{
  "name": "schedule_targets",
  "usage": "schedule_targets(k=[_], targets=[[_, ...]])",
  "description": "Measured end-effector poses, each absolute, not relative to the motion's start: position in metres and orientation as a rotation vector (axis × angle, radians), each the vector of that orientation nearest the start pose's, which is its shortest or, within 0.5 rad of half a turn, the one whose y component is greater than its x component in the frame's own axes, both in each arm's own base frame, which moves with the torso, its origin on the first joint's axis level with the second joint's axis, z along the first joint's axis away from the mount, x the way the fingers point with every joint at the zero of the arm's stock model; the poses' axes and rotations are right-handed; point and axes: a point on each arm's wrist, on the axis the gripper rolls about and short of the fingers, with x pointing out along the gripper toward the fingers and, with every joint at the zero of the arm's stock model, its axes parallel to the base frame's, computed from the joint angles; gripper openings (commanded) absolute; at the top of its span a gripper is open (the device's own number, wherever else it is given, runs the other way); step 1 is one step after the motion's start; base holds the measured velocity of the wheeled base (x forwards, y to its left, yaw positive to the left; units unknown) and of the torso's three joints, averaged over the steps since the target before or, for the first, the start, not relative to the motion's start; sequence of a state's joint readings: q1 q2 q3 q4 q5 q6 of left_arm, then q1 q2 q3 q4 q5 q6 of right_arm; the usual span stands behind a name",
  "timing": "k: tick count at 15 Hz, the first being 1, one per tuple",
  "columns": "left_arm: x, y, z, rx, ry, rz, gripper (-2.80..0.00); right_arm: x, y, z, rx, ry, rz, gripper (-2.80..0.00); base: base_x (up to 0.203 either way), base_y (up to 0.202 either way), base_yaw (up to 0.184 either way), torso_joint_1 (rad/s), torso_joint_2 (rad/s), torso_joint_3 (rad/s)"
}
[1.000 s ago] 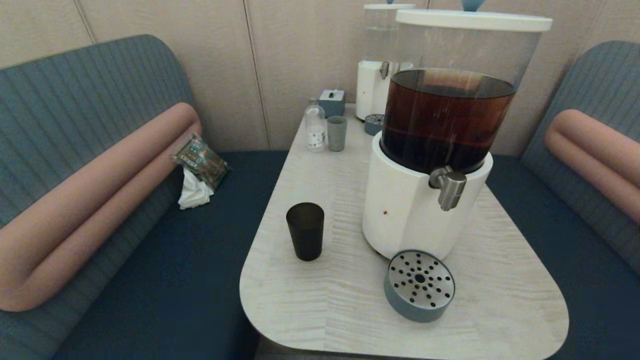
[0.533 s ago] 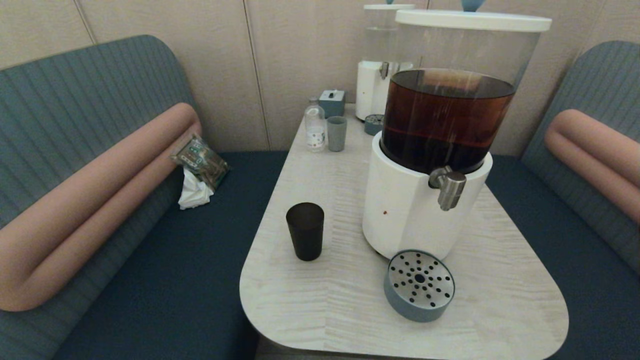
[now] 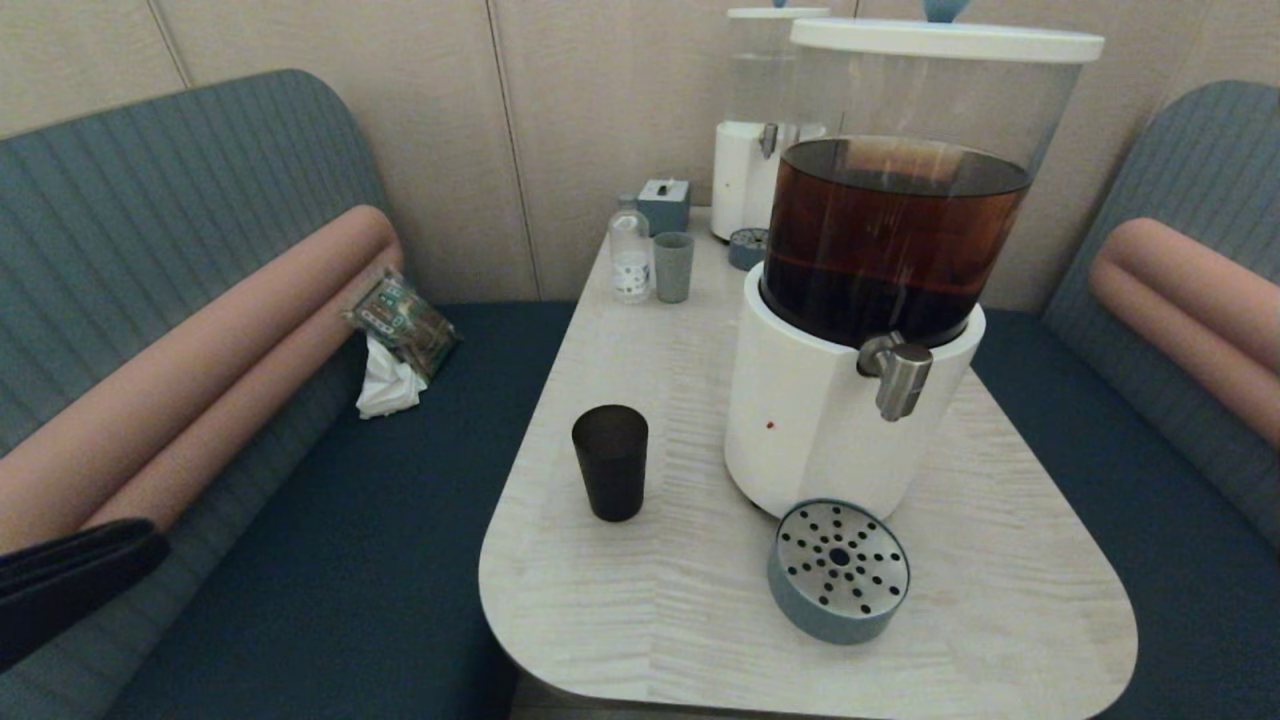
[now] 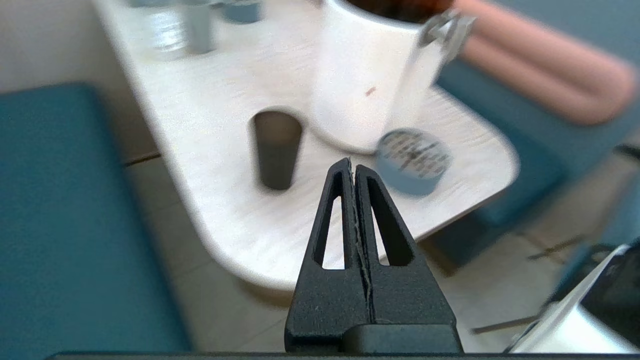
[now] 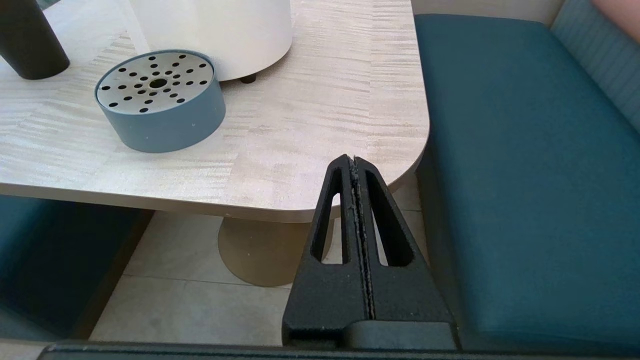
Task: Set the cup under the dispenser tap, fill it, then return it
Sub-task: Pick up the cup
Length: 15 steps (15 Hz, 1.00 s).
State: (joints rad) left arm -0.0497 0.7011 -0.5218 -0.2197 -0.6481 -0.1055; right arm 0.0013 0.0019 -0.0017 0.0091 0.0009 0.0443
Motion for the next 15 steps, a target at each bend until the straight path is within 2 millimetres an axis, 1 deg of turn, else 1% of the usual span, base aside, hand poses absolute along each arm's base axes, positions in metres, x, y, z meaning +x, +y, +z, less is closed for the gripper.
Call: schedule_targets(k=[2, 4, 6, 9, 11, 13, 15], targets=[[0.08, -0.018, 0.242, -0.122, -0.007, -0.741, -2.8, -0.023, 0.0, 0.075, 0.045, 0.009, 0.002, -2.8, 0.0, 0.0, 0.0, 0.0, 0.0, 0.0], [0.105, -0.02, 0.238, -0.137, -0.031, -0.771, -2.8, -0.023, 0.0, 0.075, 0.044, 0.009, 0.002, -2.8, 0.0, 0.0, 0.0, 0.0, 0.0, 0.0], [0.118, -0.021, 0.233, -0.151, -0.057, -0.81, -2.8, -0.023, 0.0, 0.075, 0.044, 0.009, 0.002, -2.8, 0.0, 0.0, 0.0, 0.0, 0.0, 0.0], [0.126, -0.022, 0.222, -0.17, -0.008, -0.831, -2.8, -0.023, 0.0, 0.075, 0.044, 0.009, 0.003, -2.8, 0.0, 0.0, 0.0, 0.0, 0.0, 0.0], [0.134, -0.022, 0.219, -0.167, 0.008, -0.829, -2.8, -0.023, 0.0, 0.075, 0.044, 0.009, 0.003, -2.8, 0.0, 0.0, 0.0, 0.0, 0.0, 0.0], [0.151, -0.023, 0.216, -0.14, -0.004, -0.827, -2.8, -0.023, 0.0, 0.075, 0.044, 0.009, 0.003, -2.8, 0.0, 0.0, 0.0, 0.0, 0.0, 0.0], [0.171, -0.023, 0.208, -0.117, -0.033, -0.825, -2.8, -0.023, 0.0, 0.075, 0.044, 0.009, 0.002, -2.8, 0.0, 0.0, 0.0, 0.0, 0.0, 0.0]])
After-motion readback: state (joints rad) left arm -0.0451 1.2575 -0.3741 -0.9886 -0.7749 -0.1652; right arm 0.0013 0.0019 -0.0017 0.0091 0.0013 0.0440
